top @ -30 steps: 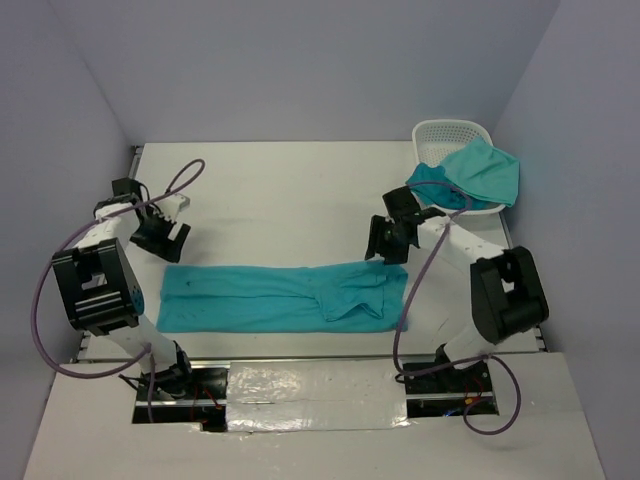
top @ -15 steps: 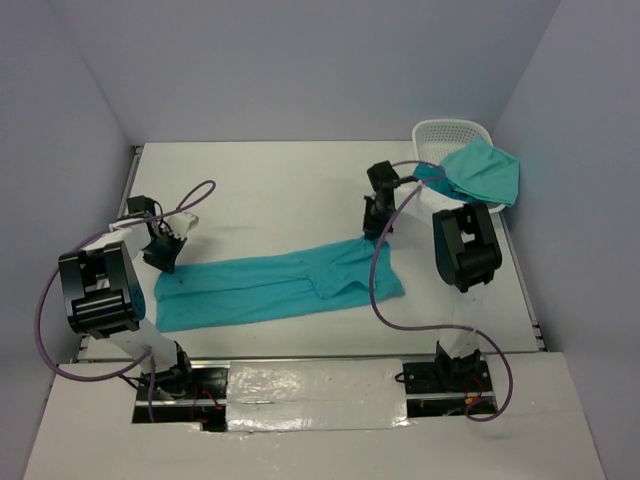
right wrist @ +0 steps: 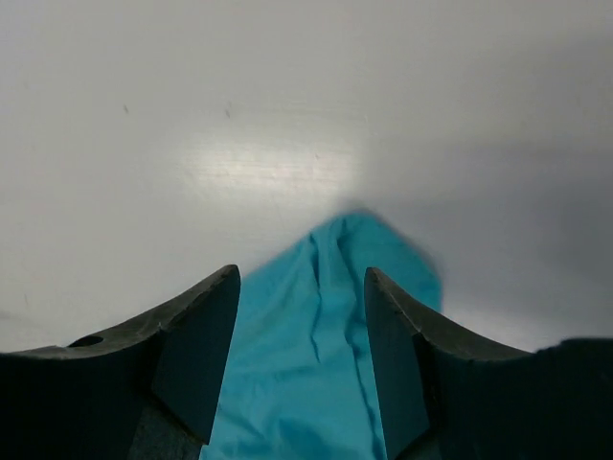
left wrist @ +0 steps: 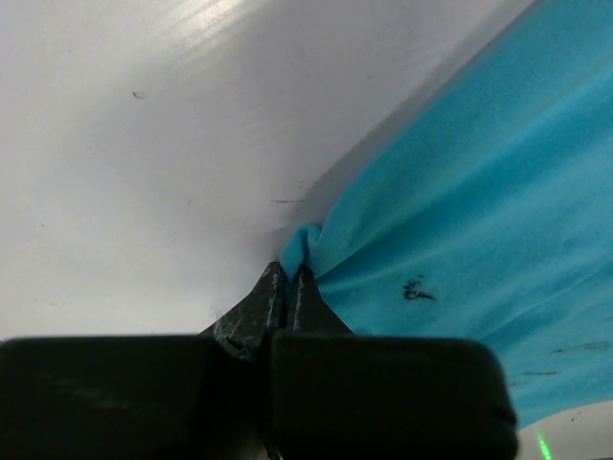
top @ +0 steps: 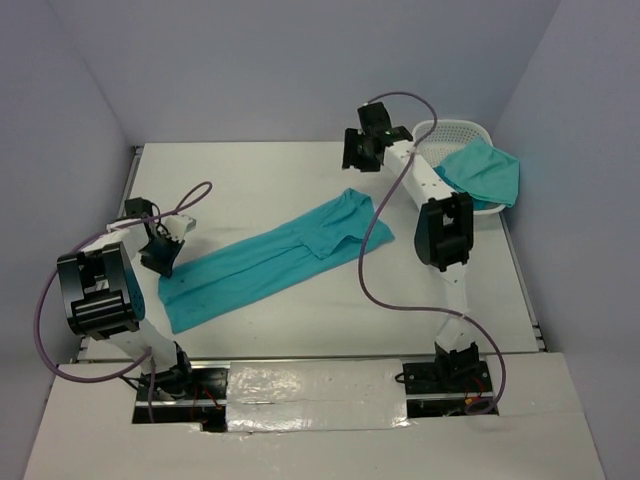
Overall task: Fold and stack the t-shirts
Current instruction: Rotate the tshirt 90 degrees
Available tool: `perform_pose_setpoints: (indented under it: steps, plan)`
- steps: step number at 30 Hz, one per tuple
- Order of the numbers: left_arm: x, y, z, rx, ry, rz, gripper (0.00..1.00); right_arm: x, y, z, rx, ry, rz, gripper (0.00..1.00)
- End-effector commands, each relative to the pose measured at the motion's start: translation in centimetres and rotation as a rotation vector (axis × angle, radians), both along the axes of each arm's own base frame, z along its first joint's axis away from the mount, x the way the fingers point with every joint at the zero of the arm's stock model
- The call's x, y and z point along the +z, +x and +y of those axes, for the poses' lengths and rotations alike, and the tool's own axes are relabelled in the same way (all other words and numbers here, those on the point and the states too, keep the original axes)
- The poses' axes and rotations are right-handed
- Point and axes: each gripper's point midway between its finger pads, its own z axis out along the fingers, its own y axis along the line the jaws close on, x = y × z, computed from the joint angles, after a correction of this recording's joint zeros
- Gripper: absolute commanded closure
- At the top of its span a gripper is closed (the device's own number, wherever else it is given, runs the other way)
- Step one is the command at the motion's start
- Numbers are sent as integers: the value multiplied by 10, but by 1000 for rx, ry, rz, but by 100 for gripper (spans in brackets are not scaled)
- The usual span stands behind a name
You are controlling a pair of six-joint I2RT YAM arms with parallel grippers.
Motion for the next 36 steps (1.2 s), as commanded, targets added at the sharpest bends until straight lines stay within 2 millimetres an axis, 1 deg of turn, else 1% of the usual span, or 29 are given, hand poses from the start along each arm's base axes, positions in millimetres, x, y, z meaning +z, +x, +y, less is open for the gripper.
perform_pose_setpoints:
  steps: [1, 2, 3, 4, 5, 6, 7, 8, 9, 10, 11, 12, 13, 16, 17, 19, 22, 23, 24, 25, 26, 27, 29, 31, 32, 33, 34, 36]
  plan:
    - [3, -12, -1, 16, -17, 52, 100, 73, -32, -27, -45, -53, -106, 38]
    - [2, -12, -2, 16, -19, 53, 100, 52, -44, -33, -61, -60, -82, 40]
    - [1, -13, -2, 18, -18, 59, 100, 54, -53, -30, -55, -38, -93, 53]
    - [0, -13, -1, 23, -17, 59, 100, 70, -67, -21, -28, 0, -129, 65]
    - [0, -14, -1, 25, -15, 62, 100, 48, -82, -11, 13, 19, -95, 76]
    - [-1, -15, 0, 28, -12, 66, 100, 42, -92, -3, 41, 41, -77, 96]
    - [-1, -14, 0, 26, -12, 65, 100, 33, -102, 4, 61, 53, -48, 100]
    - [-1, -14, 1, 27, -9, 67, 100, 22, -112, 16, 82, 77, -7, 100]
    - [-1, -13, 1, 24, -8, 65, 100, 3, -128, 25, 109, 98, 61, 100]
    - [0, -13, 1, 24, -6, 64, 100, -11, -134, 31, 121, 107, 97, 100]
    - [-1, -13, 2, 25, -2, 67, 100, -25, -144, 41, 140, 119, 122, 100]
    - [0, -13, 2, 23, 0, 66, 100, -34, -147, 46, 153, 133, 141, 100]
    - [-1, -13, 2, 23, 0, 68, 100, -38, -148, 50, 161, 143, 144, 100]
    - [-2, -16, 1, 18, -7, 71, 100, -42, -135, 54, 160, 144, 123, 100]
    - [-3, -17, 0, 16, -8, 71, 100, -37, -129, 57, 168, 146, 100, 100]
    - [-3, -17, 1, 17, 1, 72, 100, -47, -128, 56, 166, 131, 126, 100]
    - [-4, -18, 3, 18, 13, 71, 100, -72, -147, 47, 134, 104, 224, 100]
    - [-4, -17, 4, 17, 15, 67, 100, -92, -166, 38, 120, 86, 281, 100]
    - [-4, -16, 3, 14, 12, 67, 100, -92, -174, 35, 108, 92, 285, 100]
    - [-4, -15, 3, 19, 11, 64, 100, -99, -183, 31, 84, 96, 307, 100]
    - [-4, -15, 4, 21, 13, 65, 100, -114, -200, 23, 71, 83, 341, 100]
    - [-4, -14, 4, 21, 13, 67, 100, -112, -202, 20, 59, 85, 334, 100]
    - [-6, -17, 5, 22, 16, 74, 100, -117, -209, 18, 52, 91, 344, 100]
    - [-7, -18, 4, 17, 15, 78, 100, -119, -207, 22, 67, 107, 345, 100]
    - [-8, -19, 4, 17, 12, 84, 100, -118, -203, 26, 80, 112, 348, 100]
    - [-8, -19, 3, 16, 10, 83, 100, -117, -200, 26, 80, 107, 347, 100]
    - [-8, -20, 2, 14, 7, 85, 100, -113, -195, 27, 80, 102, 335, 100]
    - [-8, -21, 2, 14, 5, 89, 100, -99, -184, 25, 80, 85, 299, 100]
